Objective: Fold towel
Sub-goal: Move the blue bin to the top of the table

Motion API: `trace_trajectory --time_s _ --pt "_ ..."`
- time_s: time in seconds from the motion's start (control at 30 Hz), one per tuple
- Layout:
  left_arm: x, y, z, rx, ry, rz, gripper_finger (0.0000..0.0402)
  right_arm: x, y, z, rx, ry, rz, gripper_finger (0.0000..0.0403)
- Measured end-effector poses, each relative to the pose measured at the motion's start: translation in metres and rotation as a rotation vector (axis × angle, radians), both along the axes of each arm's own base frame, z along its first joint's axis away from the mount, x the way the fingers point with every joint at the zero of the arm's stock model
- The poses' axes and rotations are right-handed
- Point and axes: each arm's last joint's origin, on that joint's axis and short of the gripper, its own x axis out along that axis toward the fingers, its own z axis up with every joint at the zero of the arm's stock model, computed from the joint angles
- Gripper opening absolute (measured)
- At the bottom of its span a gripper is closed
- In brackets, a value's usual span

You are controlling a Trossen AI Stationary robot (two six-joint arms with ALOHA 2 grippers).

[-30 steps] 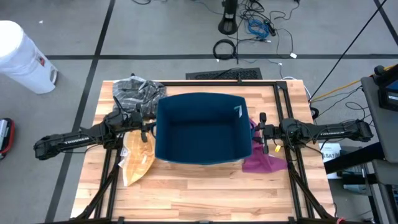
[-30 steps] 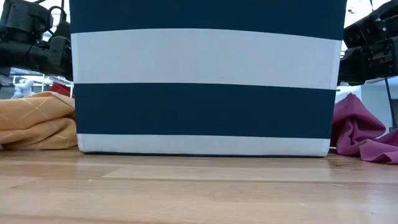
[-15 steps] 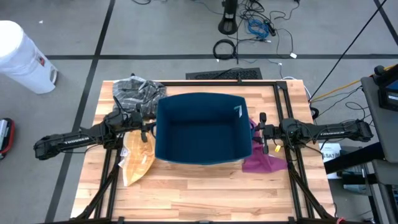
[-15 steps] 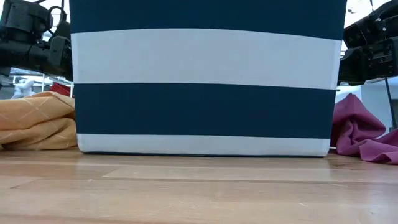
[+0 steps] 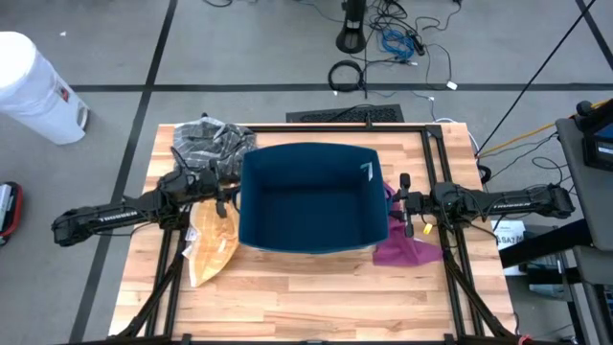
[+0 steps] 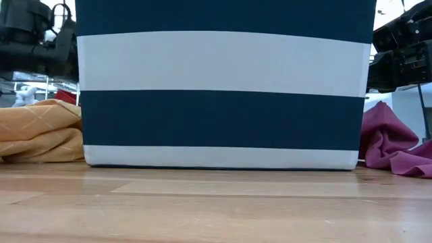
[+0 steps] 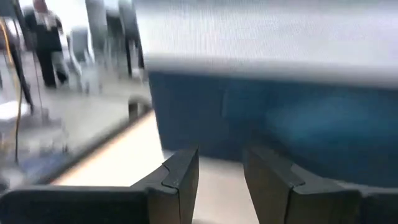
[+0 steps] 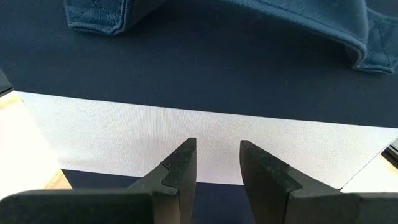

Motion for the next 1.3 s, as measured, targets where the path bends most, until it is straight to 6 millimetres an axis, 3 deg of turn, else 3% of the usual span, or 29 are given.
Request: trace_trajectory --time_s 0.13,0.3,0.43,0.57,0.7,0.8,0.93,1.13,1.23,1.3 --pt "-0.007 -0.003 0.035 0.123 -0.348 -0.022 0.0128 0.000 0.000 0.000 0.000 0.000 0.000 0.0110" --pt "-0.032 -0.013 0.089 0.312 -0.771 -0.029 0.0128 0.000 0.000 0.000 0.000 0.000 0.000 0.0110" --pt "-0.048 -0.022 0.141 0.403 -0.900 -0.103 0.0128 0.000 0.000 0.000 0.000 0.000 0.000 0.0110" --pt "-0.050 -0.025 0.192 0.371 -0.771 -0.176 0.0128 0.000 0.000 0.000 0.000 0.000 0.000 0.0110" --pt "-0.047 -0.023 0.230 0.261 -0.433 -0.109 0.0128 0.000 0.000 0.000 0.000 0.000 0.000 0.0110" --pt "-0.049 -0.021 0.247 0.163 -0.165 -0.043 0.0128 0.000 0.000 0.000 0.000 0.000 0.000 0.0110" --pt "-0.051 -0.019 0.247 0.001 0.148 0.045 0.0128 0.000 0.000 0.000 0.000 0.000 0.000 0.0110" --pt "-0.040 -0.015 0.203 -0.223 0.470 0.053 0.0128 0.000 0.000 0.000 0.000 0.000 0.000 0.0110" --pt "-0.026 -0.017 0.179 -0.278 0.492 -0.082 0.0128 0.000 0.000 0.000 0.000 0.000 0.000 0.0110" --pt "-0.013 -0.020 0.168 -0.254 0.405 -0.203 0.0128 0.000 0.000 0.000 0.000 0.000 0.000 0.0110"
